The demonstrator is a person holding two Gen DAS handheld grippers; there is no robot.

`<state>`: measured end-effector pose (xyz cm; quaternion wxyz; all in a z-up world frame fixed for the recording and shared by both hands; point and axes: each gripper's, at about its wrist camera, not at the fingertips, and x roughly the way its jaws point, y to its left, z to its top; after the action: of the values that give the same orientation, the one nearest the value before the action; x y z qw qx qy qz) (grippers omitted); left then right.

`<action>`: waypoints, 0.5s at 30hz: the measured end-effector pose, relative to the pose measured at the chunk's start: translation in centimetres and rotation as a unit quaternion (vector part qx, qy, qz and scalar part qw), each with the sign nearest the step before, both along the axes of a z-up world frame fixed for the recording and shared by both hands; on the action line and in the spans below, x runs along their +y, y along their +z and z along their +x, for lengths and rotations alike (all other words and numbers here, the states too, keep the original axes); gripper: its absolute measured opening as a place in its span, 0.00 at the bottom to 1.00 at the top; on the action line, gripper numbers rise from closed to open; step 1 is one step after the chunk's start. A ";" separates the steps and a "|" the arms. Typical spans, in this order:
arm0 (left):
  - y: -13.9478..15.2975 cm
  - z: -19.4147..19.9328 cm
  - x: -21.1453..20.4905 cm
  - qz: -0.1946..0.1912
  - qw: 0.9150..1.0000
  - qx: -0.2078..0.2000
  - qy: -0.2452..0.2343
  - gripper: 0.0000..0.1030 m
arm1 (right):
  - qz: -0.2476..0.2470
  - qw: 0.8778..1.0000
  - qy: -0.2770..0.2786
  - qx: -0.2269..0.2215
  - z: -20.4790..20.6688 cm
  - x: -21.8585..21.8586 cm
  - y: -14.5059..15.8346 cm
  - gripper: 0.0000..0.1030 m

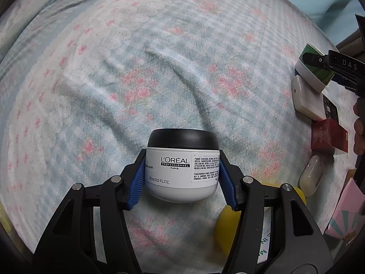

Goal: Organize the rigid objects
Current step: 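Grasp the L'Oréal jar with the left tool while the right tool grasps the green-labelled jar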

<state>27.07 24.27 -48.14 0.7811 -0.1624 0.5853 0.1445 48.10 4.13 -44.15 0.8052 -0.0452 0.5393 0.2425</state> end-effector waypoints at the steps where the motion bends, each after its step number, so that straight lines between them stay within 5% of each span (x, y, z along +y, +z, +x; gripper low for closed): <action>1: 0.1 0.0 0.1 -0.002 1.000 -0.001 -0.001 0.53 | 0.002 1.000 -0.002 0.002 0.0 -0.1 0.0 0.65; 15: 1.7 -0.8 0.3 0.003 1.000 -0.009 -0.006 0.52 | 0.009 1.000 -0.006 -0.005 -0.8 -0.1 1.2 0.64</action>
<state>26.25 24.56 -46.40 0.7877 -0.1581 0.5786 0.1401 47.35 4.03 -42.94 0.8095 -0.0361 0.5335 0.2422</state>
